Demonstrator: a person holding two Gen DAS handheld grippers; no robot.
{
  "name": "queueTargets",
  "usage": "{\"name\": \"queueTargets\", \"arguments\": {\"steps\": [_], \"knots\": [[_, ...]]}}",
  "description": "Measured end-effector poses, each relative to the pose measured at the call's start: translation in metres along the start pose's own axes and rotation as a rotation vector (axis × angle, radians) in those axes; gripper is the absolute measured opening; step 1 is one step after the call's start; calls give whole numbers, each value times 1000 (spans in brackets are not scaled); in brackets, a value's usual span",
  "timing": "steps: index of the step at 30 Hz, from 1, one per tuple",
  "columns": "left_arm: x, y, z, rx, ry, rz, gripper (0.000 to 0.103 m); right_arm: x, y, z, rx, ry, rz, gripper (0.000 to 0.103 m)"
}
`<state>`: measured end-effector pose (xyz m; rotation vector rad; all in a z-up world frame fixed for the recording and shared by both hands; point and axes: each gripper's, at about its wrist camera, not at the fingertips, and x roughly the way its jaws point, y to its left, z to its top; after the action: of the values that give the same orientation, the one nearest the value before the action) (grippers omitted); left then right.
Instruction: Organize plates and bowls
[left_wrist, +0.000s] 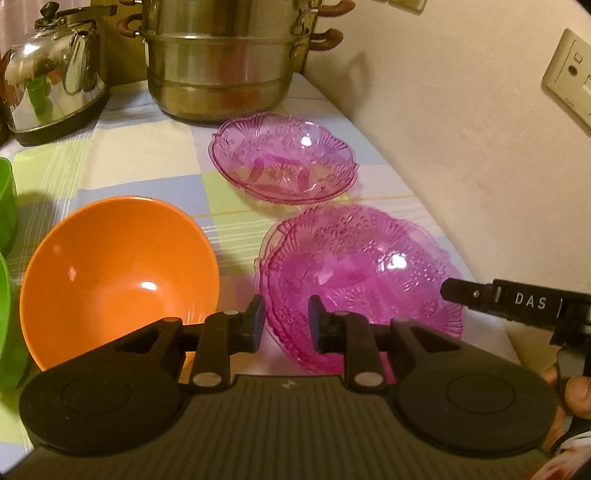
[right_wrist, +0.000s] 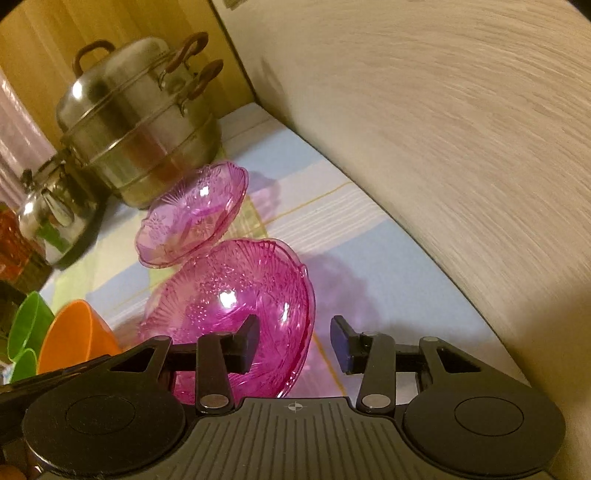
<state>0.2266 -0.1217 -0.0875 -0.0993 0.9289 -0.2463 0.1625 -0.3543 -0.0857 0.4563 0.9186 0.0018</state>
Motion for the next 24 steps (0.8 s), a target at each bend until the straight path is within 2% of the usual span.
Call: {"name": "queueTargets", "arguments": {"steps": [8, 11, 14, 24], "knots": [[-18, 2, 0, -12, -26, -14, 22, -19, -12, -10, 71, -25, 19, 41], [-19, 4, 0, -18, -27, -15, 22, -21, -13, -12, 73, -21, 21, 14], [-20, 5, -1, -22, -25, -18, 22, -16, -13, -12, 73, -3, 25, 3], [-20, 11, -4, -35, -24, -9, 22, -3, -12, -14, 67, 25, 39, 1]]}}
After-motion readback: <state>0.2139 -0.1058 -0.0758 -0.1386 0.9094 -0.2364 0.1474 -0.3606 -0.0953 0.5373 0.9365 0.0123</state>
